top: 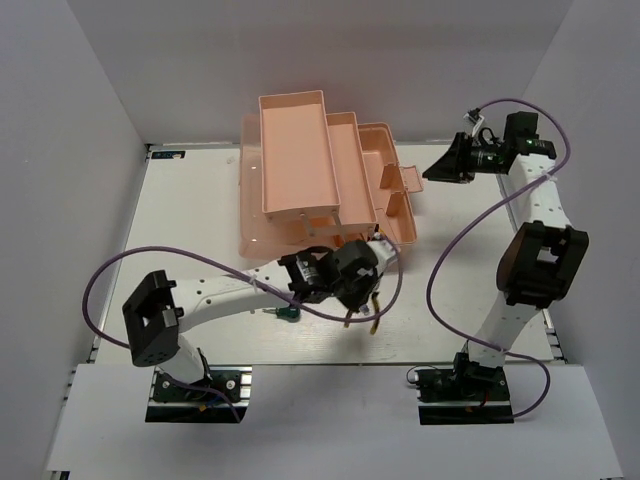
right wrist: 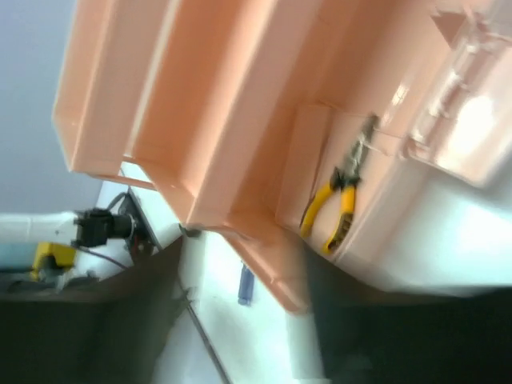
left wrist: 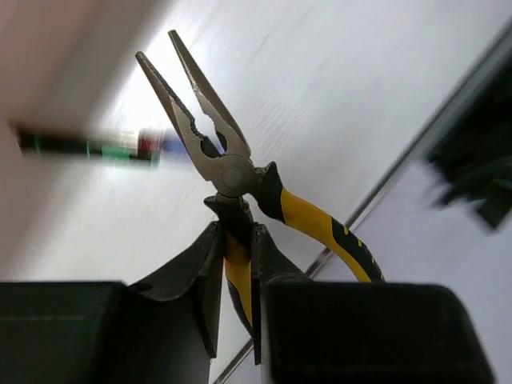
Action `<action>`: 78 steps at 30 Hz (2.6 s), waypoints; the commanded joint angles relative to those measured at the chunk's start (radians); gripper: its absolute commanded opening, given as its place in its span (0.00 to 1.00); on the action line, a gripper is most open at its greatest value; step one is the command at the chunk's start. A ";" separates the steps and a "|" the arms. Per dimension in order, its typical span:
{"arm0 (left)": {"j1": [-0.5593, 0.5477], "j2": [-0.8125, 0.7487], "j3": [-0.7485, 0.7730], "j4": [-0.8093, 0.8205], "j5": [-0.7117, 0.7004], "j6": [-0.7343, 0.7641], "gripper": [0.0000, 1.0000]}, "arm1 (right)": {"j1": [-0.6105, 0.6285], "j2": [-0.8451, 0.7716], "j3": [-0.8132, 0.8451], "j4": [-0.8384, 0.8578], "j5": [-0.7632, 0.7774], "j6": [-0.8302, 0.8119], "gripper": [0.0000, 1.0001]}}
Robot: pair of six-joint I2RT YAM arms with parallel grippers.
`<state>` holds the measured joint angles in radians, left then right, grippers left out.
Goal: Sort the tools into containers
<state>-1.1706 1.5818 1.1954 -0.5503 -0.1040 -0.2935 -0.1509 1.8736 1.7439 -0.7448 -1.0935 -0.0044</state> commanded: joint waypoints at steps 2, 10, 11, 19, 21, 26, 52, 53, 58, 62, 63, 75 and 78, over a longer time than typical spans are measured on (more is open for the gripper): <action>0.023 -0.025 0.214 0.032 0.050 0.076 0.00 | -0.045 -0.068 -0.073 -0.266 0.168 -0.327 0.00; 0.114 0.232 0.457 0.205 -0.100 0.063 0.00 | -0.092 -0.231 -0.340 -0.128 0.305 -0.365 0.00; 0.138 0.263 0.478 0.239 -0.126 0.063 0.00 | -0.104 -0.244 -0.348 -0.119 0.304 -0.365 0.00; 0.264 0.599 0.938 0.182 -0.143 0.053 0.00 | -0.156 -0.310 -0.446 -0.110 0.277 -0.376 0.00; 0.298 0.664 1.016 0.182 -0.134 0.044 0.00 | -0.164 -0.317 -0.458 -0.108 0.261 -0.382 0.00; 0.335 0.733 1.119 0.132 -0.112 0.044 0.06 | -0.167 -0.330 -0.477 -0.136 0.209 -0.425 0.41; 0.261 -0.346 0.104 0.000 -0.206 -0.084 0.30 | 0.428 -0.370 -0.714 0.040 0.291 -0.647 0.48; 0.261 -0.453 0.057 -0.046 -0.206 -0.113 0.43 | 0.483 -0.373 -0.731 0.129 0.349 -0.616 0.56; 0.252 -0.652 -0.192 -0.270 -0.241 -0.283 0.53 | 0.585 -0.390 -0.900 0.381 0.581 -0.452 0.58; 0.242 -0.677 -0.293 -0.296 -0.241 -0.328 0.54 | 0.662 -0.381 -0.943 0.498 0.697 -0.387 0.55; 0.242 -0.677 -0.293 -0.296 -0.252 -0.328 0.56 | 0.671 -0.383 -0.951 0.510 0.705 -0.387 0.55; 0.242 -0.695 -0.388 -0.223 -0.241 -0.380 0.60 | 0.810 -0.361 -1.006 0.627 0.834 -0.221 0.54; 0.242 -0.677 -0.388 -0.195 -0.232 -0.380 0.60 | 0.811 -0.373 -0.992 0.611 0.840 -0.192 0.52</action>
<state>-0.9249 0.9047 0.8101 -0.8005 -0.3511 -0.6586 0.6556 1.5124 0.7441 -0.1619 -0.2817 -0.2508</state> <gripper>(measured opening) 0.598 0.533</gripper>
